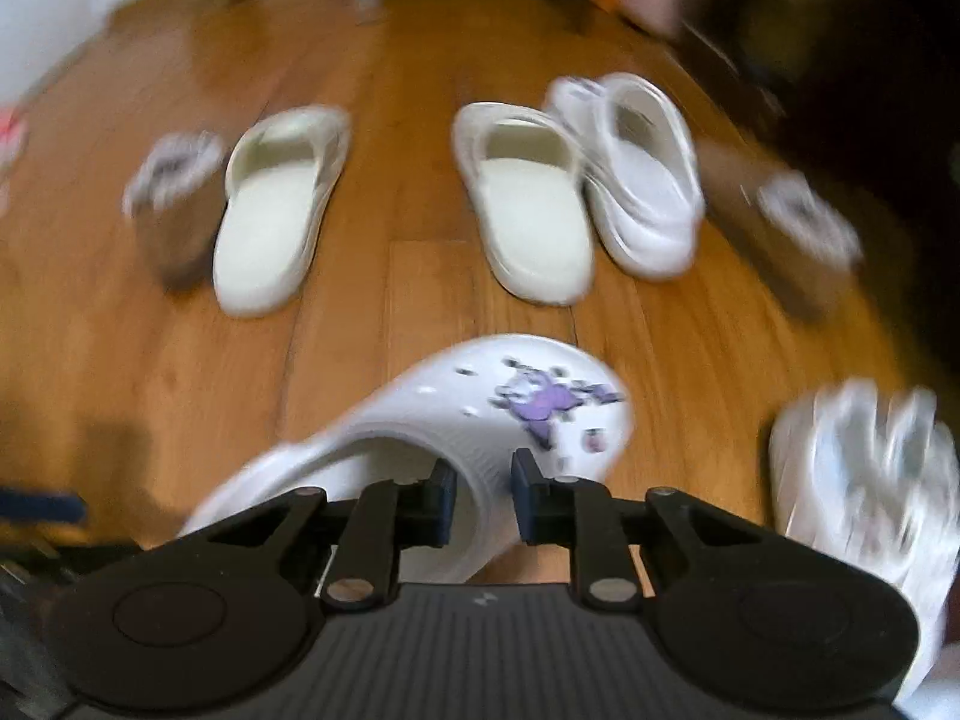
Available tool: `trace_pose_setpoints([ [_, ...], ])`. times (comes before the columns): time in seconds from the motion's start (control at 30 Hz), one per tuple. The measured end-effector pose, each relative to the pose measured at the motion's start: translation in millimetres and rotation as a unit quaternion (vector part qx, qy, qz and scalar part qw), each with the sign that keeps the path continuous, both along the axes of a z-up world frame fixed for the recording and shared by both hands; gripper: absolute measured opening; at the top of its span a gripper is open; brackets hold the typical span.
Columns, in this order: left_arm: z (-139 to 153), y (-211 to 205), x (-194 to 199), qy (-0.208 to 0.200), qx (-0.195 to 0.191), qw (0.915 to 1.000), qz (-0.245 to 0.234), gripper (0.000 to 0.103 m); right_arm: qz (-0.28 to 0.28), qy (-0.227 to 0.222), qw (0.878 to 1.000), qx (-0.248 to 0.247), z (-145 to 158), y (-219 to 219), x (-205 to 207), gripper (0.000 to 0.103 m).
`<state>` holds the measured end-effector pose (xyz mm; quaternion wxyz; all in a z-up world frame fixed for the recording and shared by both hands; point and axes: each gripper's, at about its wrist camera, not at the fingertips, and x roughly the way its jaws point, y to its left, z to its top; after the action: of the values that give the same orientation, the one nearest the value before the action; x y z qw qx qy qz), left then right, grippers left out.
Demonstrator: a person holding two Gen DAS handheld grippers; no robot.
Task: Organize scattered shoes
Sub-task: 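Grasp the clog rim with the right tool while the left tool releases, then carry the clog with the right tool toward the sneakers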
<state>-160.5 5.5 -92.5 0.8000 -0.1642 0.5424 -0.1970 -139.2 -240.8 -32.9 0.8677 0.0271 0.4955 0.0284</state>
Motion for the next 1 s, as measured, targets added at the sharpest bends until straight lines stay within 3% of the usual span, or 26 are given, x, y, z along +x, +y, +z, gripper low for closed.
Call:
trace_pose_setpoints([
  [0.1,-5.6,1.8,3.7,0.011,-0.018,0.9998,-0.003,0.086,-0.022,0.000,1.000,0.016,7.5,-10.6,-2.7,0.000],
  [0.17,-12.9,2.5,6.0,0.028,-0.017,0.9995,-0.002,0.086,-0.003,-0.010,1.000,-0.002,8.1,-8.7,-2.9,0.001],
  [0.2,-18.2,2.9,7.2,0.042,-0.023,0.9989,-0.003,0.086,0.033,-0.009,0.999,-0.015,7.3,-3.8,-2.9,0.002],
  [0.3,-33.0,4.4,11.3,0.088,-0.064,0.9941,-0.007,0.086,0.124,-0.006,0.989,-0.082,2.9,17.3,-6.0,0.021],
  [0.33,-34.5,4.6,11.4,0.095,-0.076,0.9925,-0.007,0.086,0.162,-0.011,0.980,-0.117,0.3,27.2,-7.3,0.026],
  [0.43,-34.3,4.1,9.6,0.101,-0.090,0.9908,-0.010,0.086,0.254,-0.026,0.942,-0.217,-11.0,52.3,-12.0,0.027],
  [0.47,-34.3,4.0,9.3,0.101,-0.089,0.9908,-0.009,0.086,0.280,-0.031,0.926,-0.251,-16.2,60.0,-13.8,0.027],
  [0.53,-34.5,4.1,9.0,0.100,-0.079,0.9918,-0.006,0.086,0.355,-0.039,0.877,-0.322,-34.2,74.7,-16.8,0.027],
  [0.57,-35.5,4.7,9.1,0.101,-0.077,0.9919,-0.004,0.086,0.375,-0.038,0.861,-0.342,-40.8,78.4,-15.4,0.027],
  [0.6,-36.9,5.5,9.3,0.104,-0.075,0.9918,-0.002,0.086,0.381,-0.033,0.856,-0.348,-45.7,80.0,-12.9,0.027],
  [0.8,-35.2,1.7,7.9,0.094,-0.053,0.9941,-0.010,0.086,0.380,-0.030,0.855,-0.352,-68.8,75.5,16.5,0.031],
  [0.9,-32.4,-3.0,5.7,0.086,-0.046,0.9950,-0.023,0.086,0.363,-0.028,0.867,-0.340,-75.2,69.4,23.1,0.027],
  [1.0,-31.9,-5.8,5.4,0.083,-0.050,0.9948,-0.031,0.086,0.315,-0.014,0.899,-0.303,-69.0,58.6,26.6,0.024],
])
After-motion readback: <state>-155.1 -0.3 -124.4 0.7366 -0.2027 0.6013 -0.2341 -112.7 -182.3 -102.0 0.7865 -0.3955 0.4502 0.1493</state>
